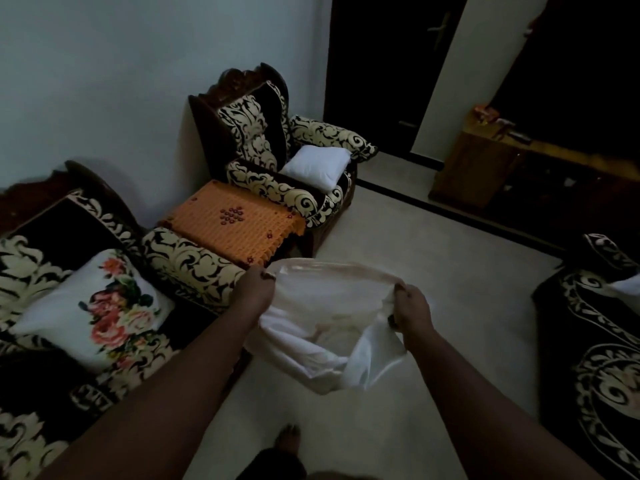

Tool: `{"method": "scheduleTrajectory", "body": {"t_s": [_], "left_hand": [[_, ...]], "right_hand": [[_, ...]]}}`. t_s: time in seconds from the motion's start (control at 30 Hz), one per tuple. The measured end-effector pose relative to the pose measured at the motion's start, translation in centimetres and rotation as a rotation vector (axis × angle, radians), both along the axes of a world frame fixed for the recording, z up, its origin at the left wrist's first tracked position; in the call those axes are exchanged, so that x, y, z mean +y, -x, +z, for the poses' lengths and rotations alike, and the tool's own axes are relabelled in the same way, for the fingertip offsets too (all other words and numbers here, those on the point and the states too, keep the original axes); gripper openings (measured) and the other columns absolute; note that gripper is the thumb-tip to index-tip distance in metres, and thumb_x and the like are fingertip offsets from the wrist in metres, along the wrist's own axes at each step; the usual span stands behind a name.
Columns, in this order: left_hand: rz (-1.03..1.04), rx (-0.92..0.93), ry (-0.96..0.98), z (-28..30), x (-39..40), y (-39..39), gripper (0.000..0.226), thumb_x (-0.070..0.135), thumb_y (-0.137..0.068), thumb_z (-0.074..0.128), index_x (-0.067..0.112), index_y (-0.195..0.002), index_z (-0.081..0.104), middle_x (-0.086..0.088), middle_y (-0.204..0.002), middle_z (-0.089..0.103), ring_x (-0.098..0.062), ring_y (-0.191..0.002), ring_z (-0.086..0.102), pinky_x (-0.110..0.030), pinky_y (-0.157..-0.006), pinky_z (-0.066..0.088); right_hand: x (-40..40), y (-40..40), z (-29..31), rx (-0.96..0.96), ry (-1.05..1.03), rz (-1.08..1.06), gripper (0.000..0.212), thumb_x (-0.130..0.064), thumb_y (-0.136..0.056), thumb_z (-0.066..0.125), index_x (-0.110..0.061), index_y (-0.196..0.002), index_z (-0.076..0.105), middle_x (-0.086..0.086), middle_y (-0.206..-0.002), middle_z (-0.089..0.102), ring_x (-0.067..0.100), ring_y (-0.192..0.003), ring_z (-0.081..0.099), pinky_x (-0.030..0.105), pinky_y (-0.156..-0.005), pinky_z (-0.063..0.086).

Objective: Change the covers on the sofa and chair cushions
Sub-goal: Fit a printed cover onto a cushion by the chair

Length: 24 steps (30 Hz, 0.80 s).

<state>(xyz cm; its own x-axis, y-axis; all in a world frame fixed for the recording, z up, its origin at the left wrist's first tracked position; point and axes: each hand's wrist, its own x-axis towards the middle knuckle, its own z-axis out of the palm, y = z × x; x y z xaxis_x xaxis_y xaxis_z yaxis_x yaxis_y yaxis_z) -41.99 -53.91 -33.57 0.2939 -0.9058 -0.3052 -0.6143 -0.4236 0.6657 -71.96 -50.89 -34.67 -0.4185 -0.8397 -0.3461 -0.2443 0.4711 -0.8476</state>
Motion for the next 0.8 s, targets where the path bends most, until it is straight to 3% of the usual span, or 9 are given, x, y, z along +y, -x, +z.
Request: {"method": "scheduleTrajectory", "body": {"t_s": [0.1,0.17,0.27,0.4,0.53,0.63,0.7,0.8], "left_hand": [[-0.126,-0.076,-0.073,-1.3,-4.1,0.3,0.042,0.041,-0.103,0.043,0.021,-0.138,0.055,-0.013,-0.142,0.054,-0.037,-0.12,0.055,-0.043,-0.093,0.049],[-0.188,-0.14,-0.123,-1.9,-6.9,0.7,0.044,0.039,-0.102,0.042,0.019,-0.139,0.055,-0.014,-0.141,0.053,-0.037,-0.117,0.055,-0.041,-0.088,0.049],[-0.215,-0.171,-0.145,-2.5,-10.5,2.0,0.043,0.039,-0.102,0.043,0.016,-0.135,0.055,-0.015,-0.133,0.057,-0.037,-0.112,0.056,-0.039,-0.084,0.048],[-0.205,-0.059,-0.219,-2.9,-15.5,5.0,0.052,0.052,-0.085,0.054,0.017,-0.123,0.061,-0.013,-0.116,0.062,-0.033,-0.096,0.06,-0.037,-0.075,0.05],[-0.285,0.06,-0.165,-3.9,-19.8,9.1,0.063,0.04,-0.063,0.07,0.026,-0.125,0.062,-0.006,-0.117,0.062,-0.024,-0.098,0.064,-0.04,-0.082,0.056],[-0.282,0.0,-0.134,-4.3,-22.3,11.4,0.039,0.023,-0.079,0.071,0.017,-0.118,0.067,-0.008,-0.11,0.067,-0.028,-0.098,0.065,-0.044,-0.085,0.056],[-0.239,-0.074,-0.149,-4.5,-24.4,12.2,0.023,0.025,-0.095,0.064,0.014,-0.114,0.068,-0.008,-0.11,0.068,-0.029,-0.099,0.064,-0.042,-0.086,0.053],[-0.073,-0.1,-0.136,-4.5,-27.7,13.4,0.034,0.038,-0.105,0.046,0.014,-0.12,0.066,-0.012,-0.115,0.066,-0.029,-0.092,0.06,-0.04,-0.075,0.05]], "right_hand": [[-4.4,0.2,0.6,0.089,0.005,0.018,0.033,-0.034,-0.106,0.045,-0.005,-0.097,0.057,0.015,-0.097,0.066,0.033,-0.078,0.067,0.03,-0.043,0.051],[-7.0,0.8,0.8,0.085,-0.002,0.001,0.03,-0.032,-0.106,0.045,-0.006,-0.098,0.056,0.012,-0.096,0.066,0.03,-0.076,0.066,0.031,-0.043,0.052],[-10.1,1.9,0.6,0.046,-0.048,-0.038,0.027,-0.033,-0.106,0.041,-0.01,-0.103,0.054,0.01,-0.098,0.063,0.028,-0.082,0.063,0.039,-0.055,0.056],[-15.0,4.4,-0.3,0.096,-0.07,-0.005,0.033,-0.037,-0.108,0.038,-0.007,-0.105,0.051,0.008,-0.093,0.057,0.027,-0.083,0.054,0.031,-0.065,0.042],[-21.7,8.2,-1.1,0.065,-0.068,0.046,0.037,-0.04,-0.107,0.041,-0.004,-0.106,0.05,0.001,-0.085,0.05,0.024,-0.084,0.05,0.032,-0.071,0.036],[-26.8,11.7,-2.0,-0.078,-0.097,-0.017,0.044,-0.047,-0.102,0.047,-0.004,-0.107,0.055,0.012,-0.095,0.061,0.027,-0.084,0.058,0.031,-0.068,0.043],[-29.7,14.1,-2.2,-0.164,-0.148,-0.043,0.052,-0.051,-0.097,0.054,0.0,-0.108,0.062,0.016,-0.092,0.067,0.028,-0.077,0.064,0.03,-0.065,0.049],[-33.6,17.0,-1.5,-0.283,-0.22,0.073,0.054,-0.033,-0.083,0.081,0.01,-0.11,0.063,0.022,-0.088,0.067,0.028,-0.068,0.065,0.03,-0.055,0.052]]}}
